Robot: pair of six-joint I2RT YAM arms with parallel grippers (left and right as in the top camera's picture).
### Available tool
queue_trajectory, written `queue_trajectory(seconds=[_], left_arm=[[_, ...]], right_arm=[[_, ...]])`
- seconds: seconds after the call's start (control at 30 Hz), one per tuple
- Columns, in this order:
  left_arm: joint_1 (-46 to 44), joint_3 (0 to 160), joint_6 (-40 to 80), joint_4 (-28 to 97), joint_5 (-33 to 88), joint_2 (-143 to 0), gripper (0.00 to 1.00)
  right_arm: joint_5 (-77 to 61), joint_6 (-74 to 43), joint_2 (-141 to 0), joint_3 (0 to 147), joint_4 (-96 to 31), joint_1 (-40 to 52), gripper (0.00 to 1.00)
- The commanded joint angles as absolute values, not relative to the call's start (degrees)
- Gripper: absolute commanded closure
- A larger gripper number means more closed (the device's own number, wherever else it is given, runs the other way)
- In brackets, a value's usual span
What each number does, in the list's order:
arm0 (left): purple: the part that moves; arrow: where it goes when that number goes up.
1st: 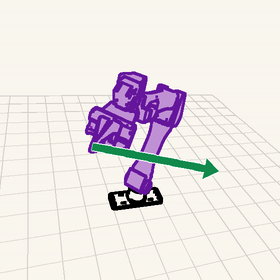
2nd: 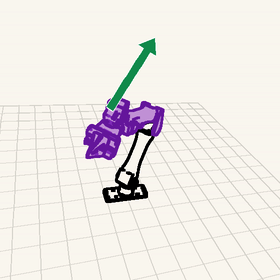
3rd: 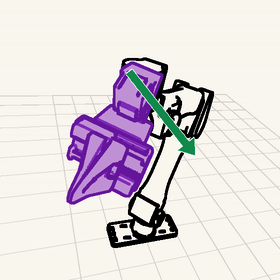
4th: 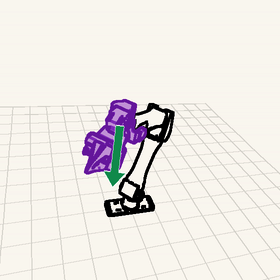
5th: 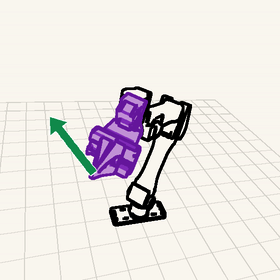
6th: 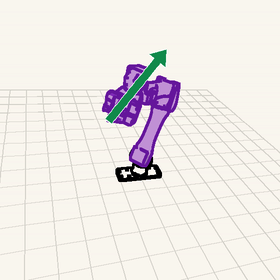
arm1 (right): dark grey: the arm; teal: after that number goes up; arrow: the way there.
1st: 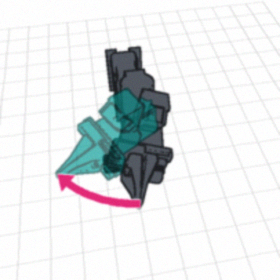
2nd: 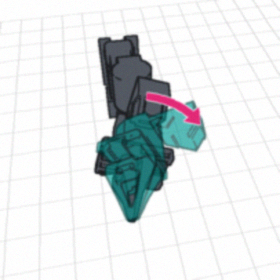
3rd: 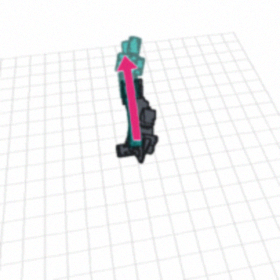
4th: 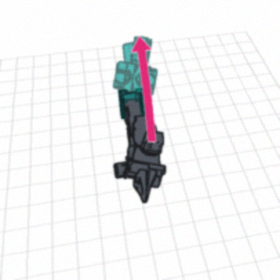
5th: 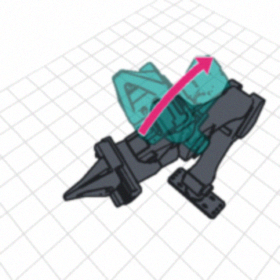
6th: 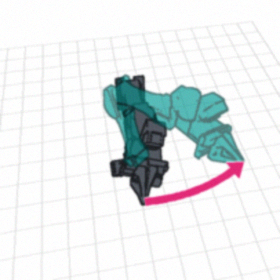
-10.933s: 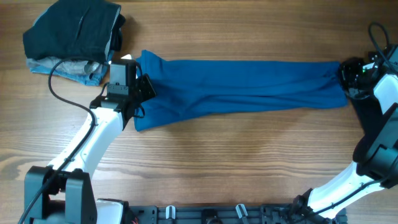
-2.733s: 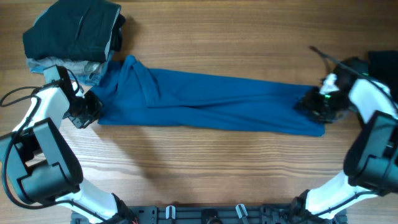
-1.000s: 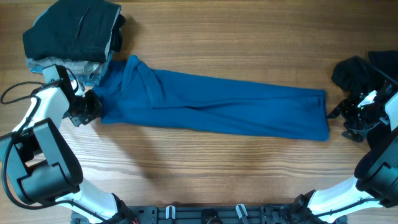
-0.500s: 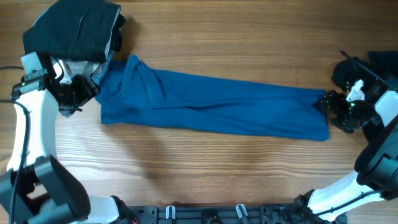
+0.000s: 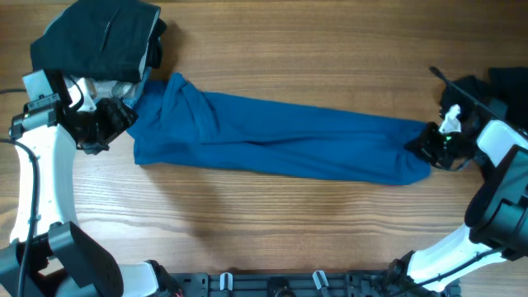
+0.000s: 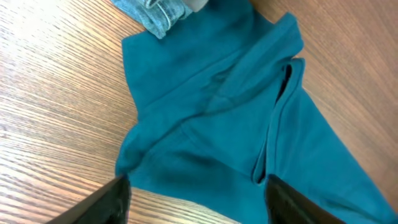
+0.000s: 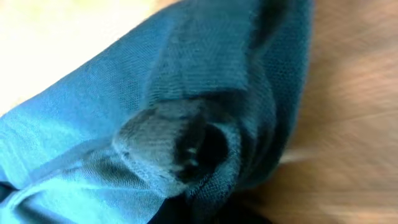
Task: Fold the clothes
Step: 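Fold the polo strip's right end leftward over itself with the right gripper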
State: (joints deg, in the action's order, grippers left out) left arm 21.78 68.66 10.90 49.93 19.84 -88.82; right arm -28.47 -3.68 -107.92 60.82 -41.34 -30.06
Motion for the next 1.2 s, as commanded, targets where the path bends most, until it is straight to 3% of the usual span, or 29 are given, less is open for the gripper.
queue_trajectory(seconds=[0.0, 0.23, 0.67, 1.07, 1.1, 1.13, 1.17], left_arm=[[21.98, 69.41, 10.68, 50.02, 21.47, -85.49, 0.36], [21.98, 69.41, 10.68, 50.00, 21.43, -83.57, 0.37], [21.98, 69.41, 10.68, 49.78, 21.45, -83.57, 0.36], [21.98, 69.41, 10.70, 49.80, 21.45, -83.57, 0.36], [21.98, 69.41, 10.70, 49.80, 21.45, -83.57, 0.36], [21.98, 69.41, 10.70, 49.82, 21.45, -83.57, 0.36], [21.98, 69.41, 10.70, 49.82, 21.45, -83.57, 0.36]], right_arm=[[-25.93, -4.38, -103.66, 66.67, -46.28, -32.73, 0.96], [-25.71, -4.08, -95.15, 77.56, -54.57, -29.34, 0.96], [-16.25, -13.06, -97.25, 77.30, -53.41, 5.21, 0.95], [-16.27, -24.45, -103.33, 77.25, -47.79, 20.34, 0.94], [-16.23, -24.91, -103.63, 77.25, -47.51, 21.06, 0.83], [-16.23, -25.58, -103.96, 77.25, -47.20, 21.61, 0.63], [-16.21, -25.47, -104.20, 77.25, -46.72, 21.96, 0.51]])
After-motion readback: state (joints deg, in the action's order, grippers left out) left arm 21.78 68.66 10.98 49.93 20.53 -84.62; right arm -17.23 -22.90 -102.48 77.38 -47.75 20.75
